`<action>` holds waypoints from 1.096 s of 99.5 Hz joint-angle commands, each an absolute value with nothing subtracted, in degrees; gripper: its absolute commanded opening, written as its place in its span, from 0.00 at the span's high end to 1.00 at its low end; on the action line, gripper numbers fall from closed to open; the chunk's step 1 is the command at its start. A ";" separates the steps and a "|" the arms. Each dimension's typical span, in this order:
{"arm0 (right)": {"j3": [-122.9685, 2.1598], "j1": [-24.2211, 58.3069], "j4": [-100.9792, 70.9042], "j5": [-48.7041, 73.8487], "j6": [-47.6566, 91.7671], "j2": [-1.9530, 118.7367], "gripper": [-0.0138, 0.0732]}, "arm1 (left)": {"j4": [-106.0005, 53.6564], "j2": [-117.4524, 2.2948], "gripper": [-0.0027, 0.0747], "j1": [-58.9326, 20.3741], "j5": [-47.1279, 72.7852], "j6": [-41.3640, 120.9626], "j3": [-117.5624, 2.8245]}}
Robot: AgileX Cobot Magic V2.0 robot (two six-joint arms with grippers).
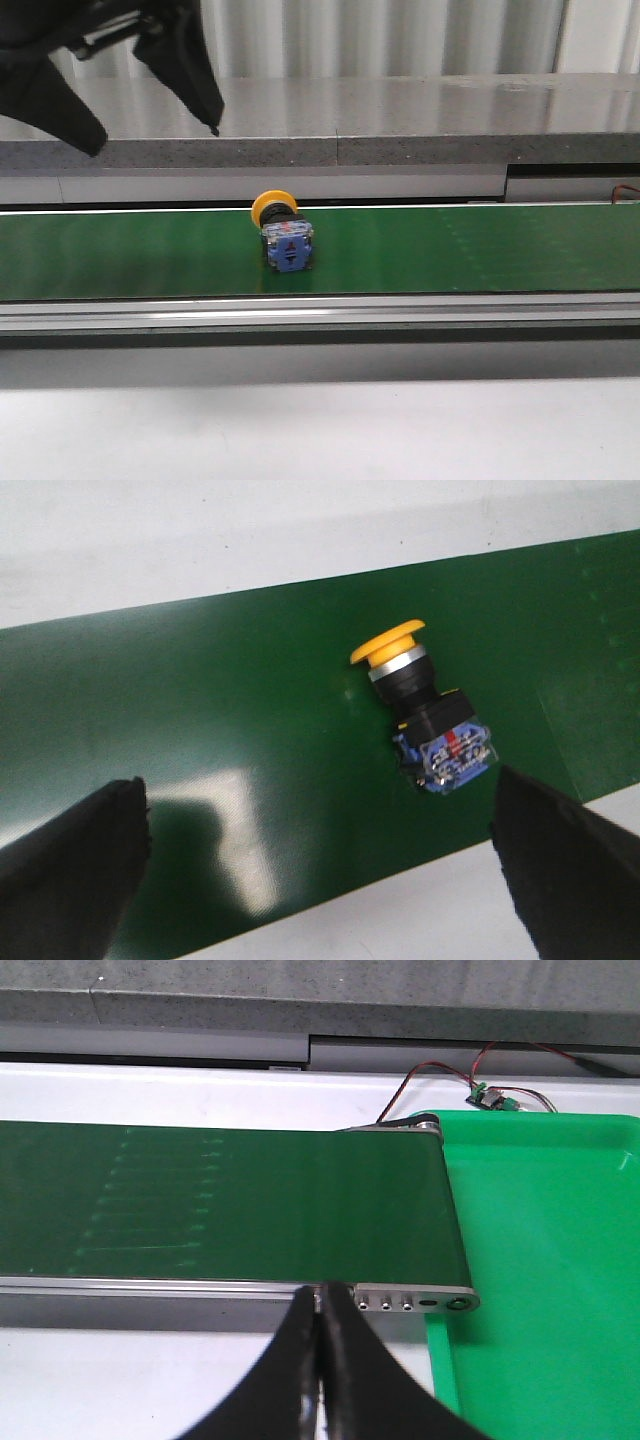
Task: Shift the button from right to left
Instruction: 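Lower the left gripper onto the button and close it, then lift the button with the left gripper and carry it over the blue tray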
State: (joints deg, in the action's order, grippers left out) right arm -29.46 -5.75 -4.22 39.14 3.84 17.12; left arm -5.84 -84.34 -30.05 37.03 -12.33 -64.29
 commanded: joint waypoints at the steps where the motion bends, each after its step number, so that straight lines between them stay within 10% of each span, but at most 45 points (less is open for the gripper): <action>1: -30.73 -5.93 -3.94 35.35 4.20 17.57 0.92 | -1.99 -86.18 0.11 -32.21 33.96 -16.71 -68.92; 59: -30.73 -5.93 -3.94 35.35 4.20 17.57 0.92 | -2.21 -100.04 0.14 -33.71 36.45 -17.35 -74.15; 73: -30.73 -5.93 -3.94 35.35 4.20 17.57 0.92 | -1.01 -100.54 0.35 -33.71 40.82 -17.35 -74.15; 93: -30.73 -5.93 -3.94 35.35 4.20 17.57 0.92 | 3.83 -98.37 1.00 -33.71 44.99 -17.35 -74.15; 109: -30.73 -5.93 -3.94 35.35 4.20 17.57 0.92 | 8.23 -93.47 0.99 -33.71 48.93 -17.52 -74.15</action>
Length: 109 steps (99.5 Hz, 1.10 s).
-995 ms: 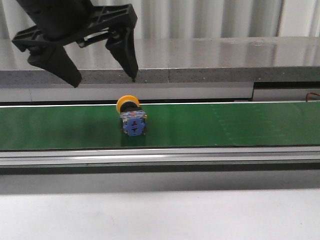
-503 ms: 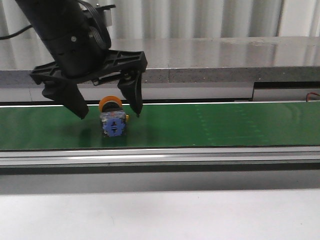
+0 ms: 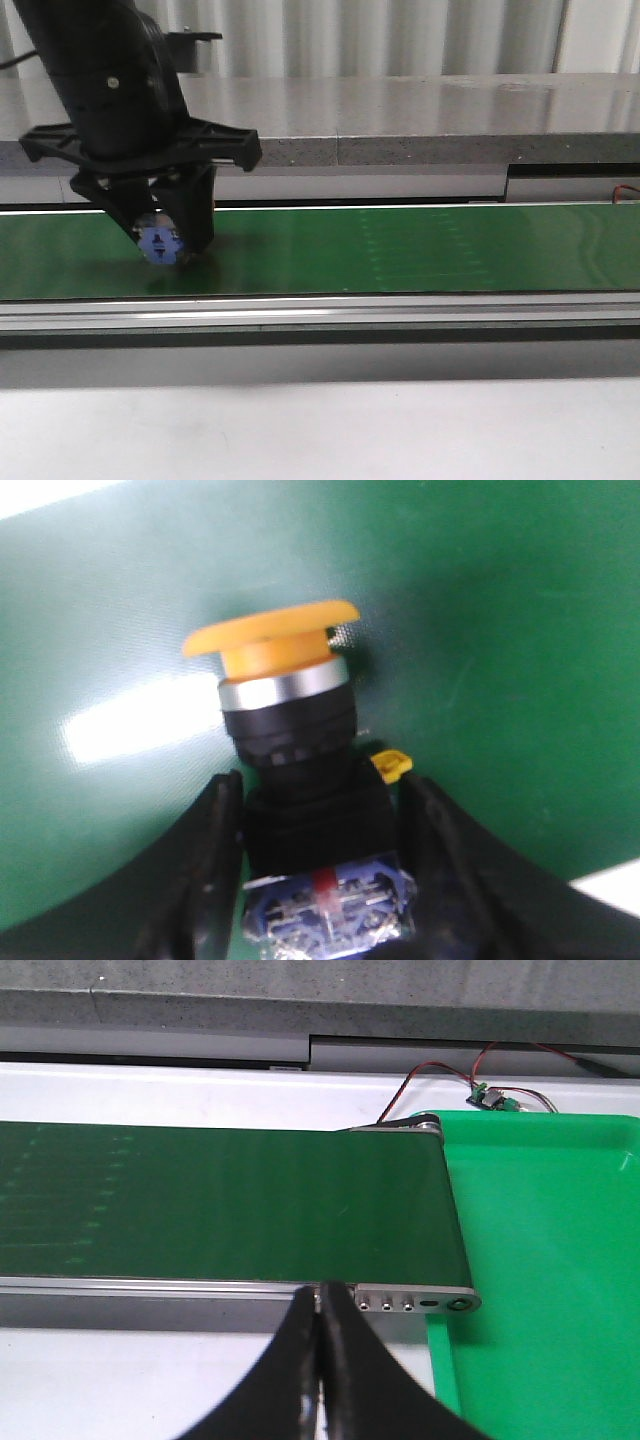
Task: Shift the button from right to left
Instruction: 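Lift the button with the left gripper and carry it over the blue tray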
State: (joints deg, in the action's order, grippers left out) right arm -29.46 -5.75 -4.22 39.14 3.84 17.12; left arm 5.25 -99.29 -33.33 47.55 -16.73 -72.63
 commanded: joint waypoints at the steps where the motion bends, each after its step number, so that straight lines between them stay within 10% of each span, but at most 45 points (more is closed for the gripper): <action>1: -30.73 -5.93 -3.94 35.35 4.20 17.57 0.92 | 9.02 -93.20 0.99 -33.71 49.53 -17.73 -74.15; 33: -30.73 -5.93 -3.94 35.35 4.20 17.57 0.92 | 26.47 -77.21 0.99 -29.90 54.99 -26.33 -67.88; 109: -30.73 -5.93 -3.94 35.35 4.20 17.57 0.92 | 0.33 -80.02 0.99 18.46 42.58 -2.88 -60.24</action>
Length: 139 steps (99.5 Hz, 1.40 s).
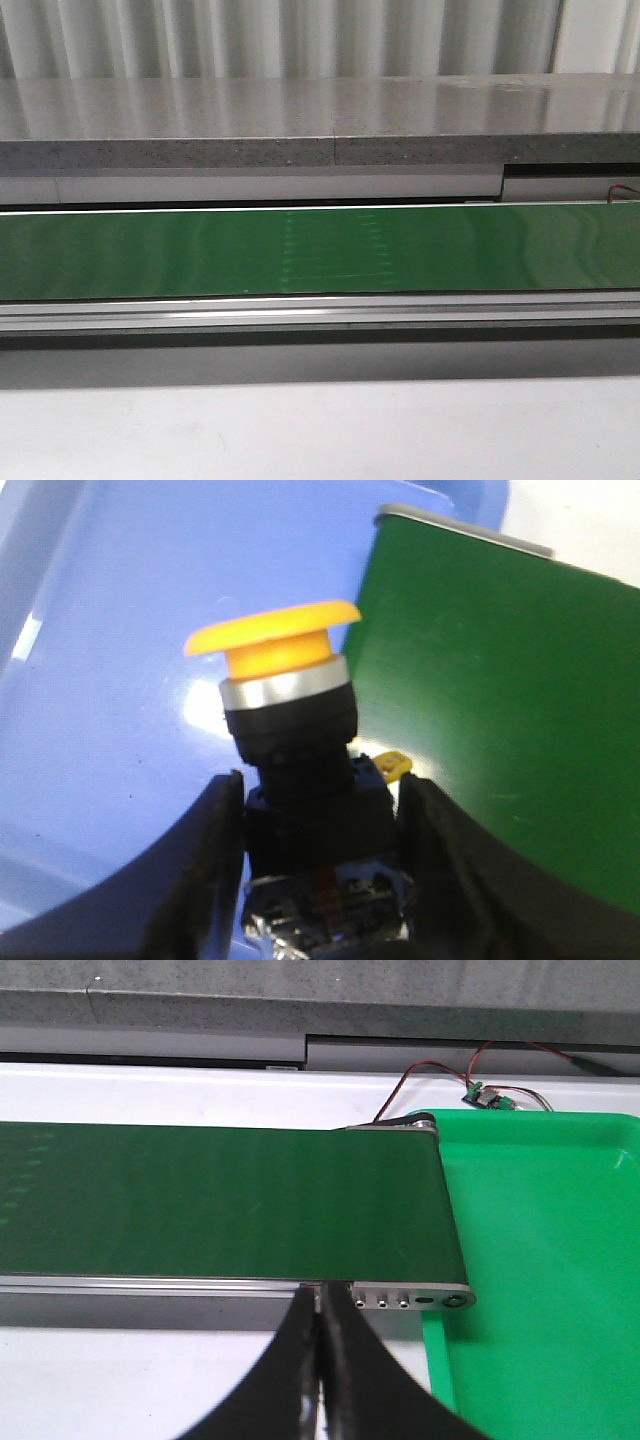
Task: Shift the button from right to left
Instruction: 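Lift the button with the left gripper and carry it over the blue tray, then lower the button into the blue tray, open and raise the left gripper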
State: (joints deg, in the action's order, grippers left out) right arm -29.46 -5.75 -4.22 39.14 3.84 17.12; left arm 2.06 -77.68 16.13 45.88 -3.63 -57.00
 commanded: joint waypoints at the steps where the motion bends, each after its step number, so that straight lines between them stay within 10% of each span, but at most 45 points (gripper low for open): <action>1: -30.73 -5.93 -3.94 35.35 4.20 17.57 0.92 | 0.00 -80.80 0.99 18.62 42.58 -2.88 -60.40; 97: -30.73 -5.93 -3.94 35.35 4.20 17.57 0.92 | -1.15 -99.26 0.98 21.09 33.58 -2.88 -66.56; 139: -30.73 -5.93 -3.94 35.35 4.20 17.57 0.92 | -1.15 -99.35 0.47 21.09 33.68 -2.84 -66.56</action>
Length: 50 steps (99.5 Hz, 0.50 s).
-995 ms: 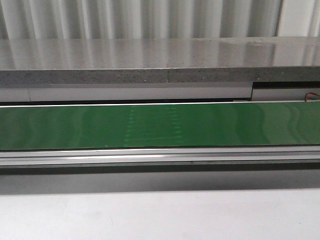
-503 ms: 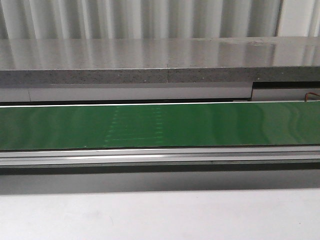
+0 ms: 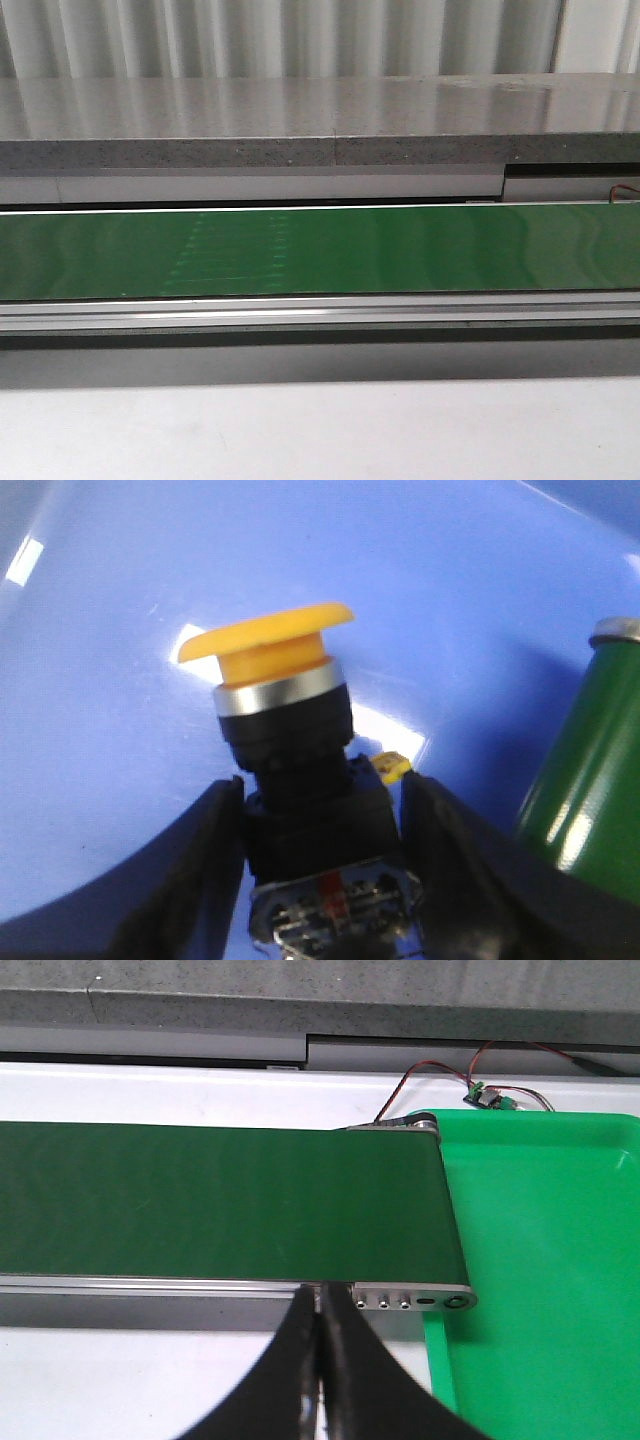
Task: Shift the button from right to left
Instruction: 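Lower the button into the blue tray, open and raise the left gripper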
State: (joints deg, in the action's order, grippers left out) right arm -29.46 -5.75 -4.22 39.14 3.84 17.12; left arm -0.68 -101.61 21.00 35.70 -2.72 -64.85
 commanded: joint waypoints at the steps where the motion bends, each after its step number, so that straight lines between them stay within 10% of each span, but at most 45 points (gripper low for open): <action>1: -30.73 -5.93 -3.94 35.35 4.20 17.57 0.92 | -1.15 -99.35 0.47 21.09 33.68 -2.84 -66.56; 50: -30.73 -5.93 -3.94 35.35 4.20 17.57 0.92 | -1.15 -97.57 0.31 21.09 32.43 -3.36 -66.56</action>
State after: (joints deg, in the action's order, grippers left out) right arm -29.46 -5.75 -4.22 39.14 3.84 17.12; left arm -0.68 -101.47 21.00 35.31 -2.62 -64.85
